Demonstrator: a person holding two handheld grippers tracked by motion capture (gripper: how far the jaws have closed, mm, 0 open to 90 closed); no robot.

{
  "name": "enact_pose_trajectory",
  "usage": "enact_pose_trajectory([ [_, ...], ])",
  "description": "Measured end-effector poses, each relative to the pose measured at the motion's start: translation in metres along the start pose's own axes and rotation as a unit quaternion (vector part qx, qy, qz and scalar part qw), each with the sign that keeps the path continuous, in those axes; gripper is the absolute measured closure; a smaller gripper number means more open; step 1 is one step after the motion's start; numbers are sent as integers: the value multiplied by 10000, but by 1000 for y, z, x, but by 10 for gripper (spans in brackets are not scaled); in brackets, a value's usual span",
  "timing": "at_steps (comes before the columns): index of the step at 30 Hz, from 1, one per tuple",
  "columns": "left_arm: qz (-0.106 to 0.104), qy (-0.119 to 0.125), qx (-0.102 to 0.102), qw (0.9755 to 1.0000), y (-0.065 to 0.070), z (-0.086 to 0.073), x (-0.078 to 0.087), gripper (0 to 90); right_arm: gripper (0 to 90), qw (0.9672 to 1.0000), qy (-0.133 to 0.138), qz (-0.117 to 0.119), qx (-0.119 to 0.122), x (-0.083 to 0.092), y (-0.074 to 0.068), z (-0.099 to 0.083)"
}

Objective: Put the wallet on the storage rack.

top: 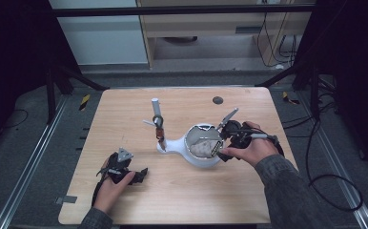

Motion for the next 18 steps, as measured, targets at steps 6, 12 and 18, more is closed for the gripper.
enact_pose_trajectory([
  [6,1,-10,-13,10000,0,0,0,0,84,9998,137,-42,-132,0,6,-11],
  [12,3,2,1,10000,0,0,0,0,63,9990,294,-102,-326,0,11,-22],
  [18,-2,0,0,10000,0,0,0,0,52,9966,605,-156,-534,0,17,-36],
])
Point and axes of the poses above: each handheld gripper's, and its own axes: x roughly backward along the jaws, z roughly out of its top, y roughly to its right, the point moved 2 cm from there along -x, roughly forward along the jaws, and after that the axes turned 1 degree about -y, right-handed, at the moved point
